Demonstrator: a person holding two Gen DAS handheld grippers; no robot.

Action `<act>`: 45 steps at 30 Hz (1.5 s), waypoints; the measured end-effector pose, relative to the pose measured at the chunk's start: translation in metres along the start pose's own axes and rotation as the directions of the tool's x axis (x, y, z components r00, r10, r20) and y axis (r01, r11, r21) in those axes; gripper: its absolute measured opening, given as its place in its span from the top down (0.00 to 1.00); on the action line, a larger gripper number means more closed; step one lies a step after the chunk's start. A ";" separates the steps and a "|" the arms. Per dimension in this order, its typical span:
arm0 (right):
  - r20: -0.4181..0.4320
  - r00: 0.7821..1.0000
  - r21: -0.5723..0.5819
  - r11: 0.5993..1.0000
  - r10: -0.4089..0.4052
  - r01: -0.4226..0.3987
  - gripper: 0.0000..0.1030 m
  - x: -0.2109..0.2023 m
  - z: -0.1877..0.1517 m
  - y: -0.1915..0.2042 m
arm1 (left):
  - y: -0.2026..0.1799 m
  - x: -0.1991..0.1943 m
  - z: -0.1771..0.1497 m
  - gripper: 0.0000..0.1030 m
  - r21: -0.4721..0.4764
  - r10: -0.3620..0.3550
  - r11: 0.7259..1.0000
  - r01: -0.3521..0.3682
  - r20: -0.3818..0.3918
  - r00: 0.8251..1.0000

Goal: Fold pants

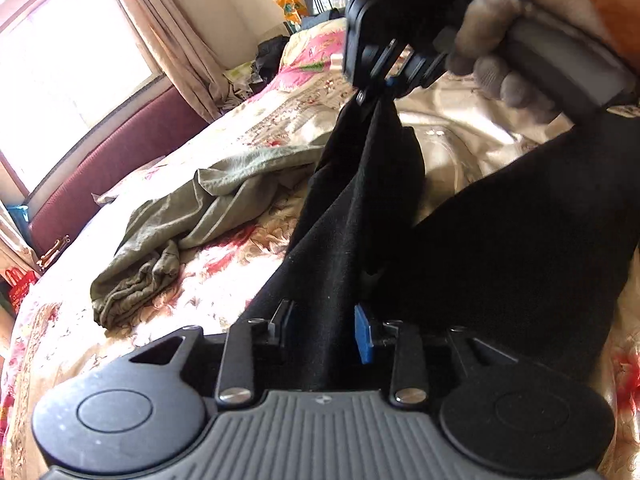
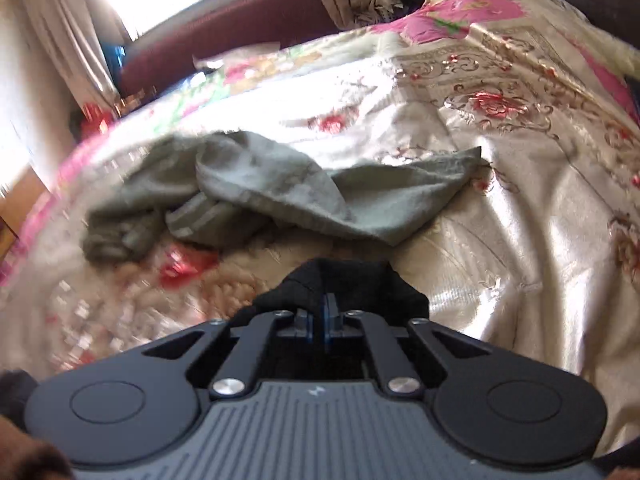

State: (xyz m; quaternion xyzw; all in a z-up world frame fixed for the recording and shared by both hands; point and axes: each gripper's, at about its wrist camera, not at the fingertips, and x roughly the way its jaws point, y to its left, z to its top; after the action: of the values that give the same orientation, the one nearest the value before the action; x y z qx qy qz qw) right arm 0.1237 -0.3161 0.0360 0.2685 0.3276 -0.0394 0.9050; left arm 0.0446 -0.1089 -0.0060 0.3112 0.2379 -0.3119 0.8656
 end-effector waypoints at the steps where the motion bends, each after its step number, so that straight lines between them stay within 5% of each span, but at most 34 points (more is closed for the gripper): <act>1: 0.041 0.997 0.054 0.996 0.065 -0.067 0.96 -0.025 0.002 -0.006 | 0.002 -0.007 0.003 0.54 -0.011 -0.001 1.000 0.001 0.018 1.000; 4: 0.167 0.971 0.148 0.970 0.170 -0.195 0.95 -0.101 -0.015 -0.021 | -0.001 -0.033 0.010 0.48 -0.038 -0.028 0.999 0.031 0.089 0.996; 7: 0.220 0.968 0.197 0.967 0.118 -0.162 0.95 -0.156 -0.062 -0.036 | -0.020 -0.054 0.007 0.45 0.002 -0.065 0.998 0.066 0.141 0.988; 9: 0.182 0.981 0.291 0.950 0.064 -0.116 0.94 -0.165 -0.102 -0.059 | -0.040 -0.057 0.001 0.43 0.064 -0.104 0.993 0.096 0.137 0.985; 11: 0.078 0.995 0.352 0.935 -0.059 0.028 0.88 -0.155 -0.138 -0.084 | -0.060 -0.055 -0.009 0.43 0.120 -0.139 0.984 0.128 0.088 0.986; 14: -0.013 0.993 0.347 0.930 -0.121 0.117 0.88 -0.141 -0.163 -0.099 | -0.083 -0.057 -0.022 0.43 0.203 -0.165 0.967 0.153 0.045 0.985; 17: 0.031 0.983 0.259 0.952 -0.179 0.165 0.77 -0.145 -0.154 -0.088 | -0.093 -0.065 -0.024 0.42 0.252 -0.154 0.958 0.138 0.046 0.987; 20: 0.078 0.955 0.008 0.958 -0.286 0.286 0.70 -0.147 -0.141 -0.056 | -0.091 -0.064 -0.018 0.42 0.218 -0.162 0.964 0.150 0.039 0.986; 25: 0.185 0.913 -0.331 0.851 -0.364 0.407 0.63 -0.131 -0.140 -0.008 | -0.085 -0.064 -0.013 0.42 0.155 -0.152 0.977 0.143 0.046 0.987; 30: 0.146 0.943 -0.446 0.831 -0.299 0.333 0.61 -0.111 -0.139 0.016 | -0.076 -0.065 -0.016 0.42 0.099 -0.172 0.981 0.167 0.048 0.984; 34: 0.165 0.925 -0.618 0.695 -0.343 0.368 0.51 -0.073 -0.140 0.042 | -0.074 -0.064 -0.021 0.42 0.075 -0.169 0.983 0.165 0.037 0.985; 38: 0.075 0.924 -0.673 0.665 -0.374 0.323 0.54 -0.022 -0.138 0.036 | -0.073 -0.065 -0.026 0.42 0.058 -0.166 0.985 0.165 0.024 0.986; 40: 0.063 0.915 -0.643 0.685 -0.399 0.343 0.64 -0.010 -0.132 0.025 | -0.071 -0.065 -0.028 0.42 0.055 -0.160 0.986 0.159 0.018 0.987; 41: 0.042 0.915 -0.599 0.723 -0.400 0.344 0.80 -0.009 -0.125 0.015 | -0.070 -0.066 -0.029 0.42 0.054 -0.158 0.986 0.157 0.015 0.987; 43: 0.006 0.941 -0.424 0.851 -0.339 0.310 0.95 -0.027 -0.103 -0.008 | -0.068 -0.066 -0.031 0.42 0.057 -0.154 0.987 0.153 0.012 0.988; 45: 0.044 0.962 -0.274 0.922 -0.271 0.272 0.95 -0.060 -0.084 -0.025 | -0.066 -0.065 -0.031 0.41 0.061 -0.148 0.987 0.147 0.010 0.989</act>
State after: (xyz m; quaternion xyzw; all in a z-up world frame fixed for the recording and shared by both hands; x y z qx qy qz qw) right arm 0.0223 -0.3007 0.0073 0.0910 0.3617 -0.1188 0.9202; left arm -0.0524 -0.1027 -0.0140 0.3165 0.2444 -0.3845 0.8320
